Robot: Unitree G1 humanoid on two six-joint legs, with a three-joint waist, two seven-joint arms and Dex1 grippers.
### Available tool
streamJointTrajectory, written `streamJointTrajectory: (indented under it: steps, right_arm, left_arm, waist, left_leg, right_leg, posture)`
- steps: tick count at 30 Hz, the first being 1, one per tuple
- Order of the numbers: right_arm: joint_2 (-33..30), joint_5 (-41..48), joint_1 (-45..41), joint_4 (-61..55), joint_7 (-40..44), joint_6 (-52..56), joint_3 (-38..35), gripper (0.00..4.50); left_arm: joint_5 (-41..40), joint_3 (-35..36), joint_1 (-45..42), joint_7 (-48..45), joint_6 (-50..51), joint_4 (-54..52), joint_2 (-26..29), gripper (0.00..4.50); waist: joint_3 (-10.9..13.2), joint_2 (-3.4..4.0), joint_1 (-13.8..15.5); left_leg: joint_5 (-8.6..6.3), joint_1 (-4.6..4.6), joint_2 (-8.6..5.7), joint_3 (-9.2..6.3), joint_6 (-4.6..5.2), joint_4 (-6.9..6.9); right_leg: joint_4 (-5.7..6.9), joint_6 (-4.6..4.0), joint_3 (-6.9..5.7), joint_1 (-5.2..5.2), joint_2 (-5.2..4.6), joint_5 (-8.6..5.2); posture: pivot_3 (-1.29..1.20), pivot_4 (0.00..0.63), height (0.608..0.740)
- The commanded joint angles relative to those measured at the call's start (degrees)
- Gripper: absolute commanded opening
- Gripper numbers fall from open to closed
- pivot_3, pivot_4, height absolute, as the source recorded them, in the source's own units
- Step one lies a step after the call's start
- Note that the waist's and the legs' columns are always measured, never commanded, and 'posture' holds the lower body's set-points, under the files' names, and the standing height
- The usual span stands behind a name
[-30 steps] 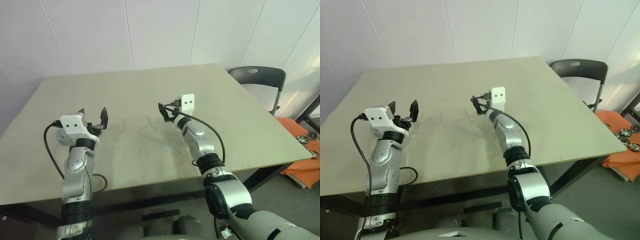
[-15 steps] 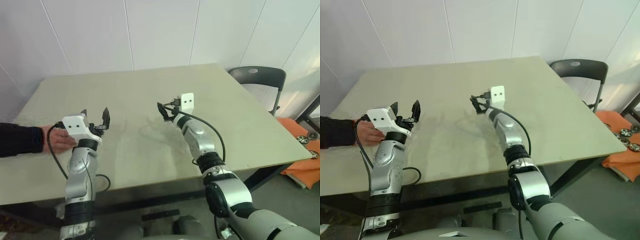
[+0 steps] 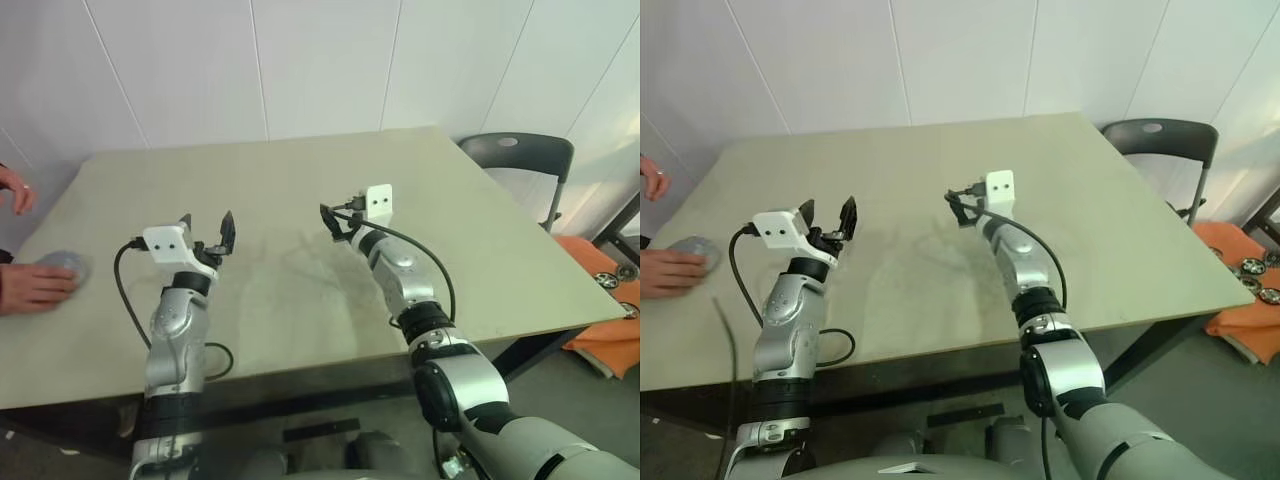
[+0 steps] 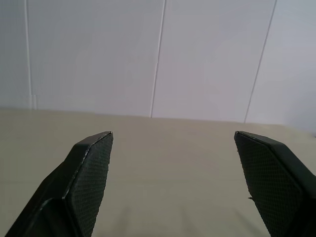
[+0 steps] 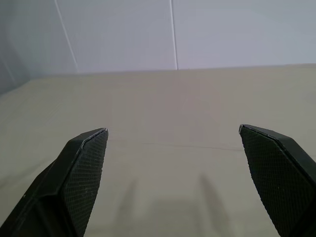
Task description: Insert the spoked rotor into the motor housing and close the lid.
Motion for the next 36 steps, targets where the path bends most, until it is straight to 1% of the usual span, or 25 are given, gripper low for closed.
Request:
streamJointTrajectory:
  steps: [1,12,24,28,36]
  right_arm:
    - [-0.7,0.0,-0.3,-4.4,-0.3,-0.5,-0.1,4.44]
    - [-3.0,0.1,1.9,-7.9,-1.0,1.4,-0.4,4.44]
    - [-3.9,-0.4,6.5,-15.7,-1.0,5.7,1.0,4.44]
    - [-4.5,-0.4,4.0,-13.2,-1.1,5.4,0.4,4.44]
    - [-3.8,-0.4,0.6,-8.9,-0.2,3.3,0.6,4.44]
  left_arm:
    - [-0.5,-0.3,-2.4,-1.0,-1.7,-0.5,0.1,4.18]
    - [0.3,-1.7,-6.0,-2.2,-4.2,5.5,-1.7,4.18]
    - [-0.1,-1.9,-4.2,-2.2,-4.6,5.0,-3.2,4.18]
    - [0.1,-1.5,-5.3,-1.6,-5.6,6.1,-3.5,4.18]
    - [0.0,-1.2,-6.8,-1.6,-6.8,7.2,-2.9,4.18]
  waist:
    - [0.0,0.0,0.0]
    - [0.0,0.0,0.1]
    - [0.0,0.0,0.1]
    - [0.0,0.0,0.1]
    - [0.0,0.0,0.1]
  left_leg:
    - [0.0,-0.01,0.0,0.0,0.0,0.0]
    - [-0.01,-0.03,-0.01,0.01,0.02,0.0]
    - [-0.02,-0.02,0.0,0.01,0.04,0.0]
    - [-0.02,0.0,0.0,0.01,0.04,-0.01]
    - [-0.02,0.0,0.0,0.02,0.04,-0.01]
  right_leg:
    - [0.0,0.0,0.0,0.0,0.0,0.0]
    - [-0.05,0.01,0.0,0.01,0.0,0.0]
    - [-0.06,0.01,0.01,0.03,0.02,0.0]
    - [-0.06,0.01,0.0,0.04,0.04,0.0]
    - [-0.08,0.01,0.0,0.05,0.07,0.0]
  posture:
    - [0.0,0.0,0.74]
    - [0.0,0.0,0.74]
    - [0.0,0.0,0.74]
    - [0.0,0.0,0.74]
    - [0.0,0.0,0.74]
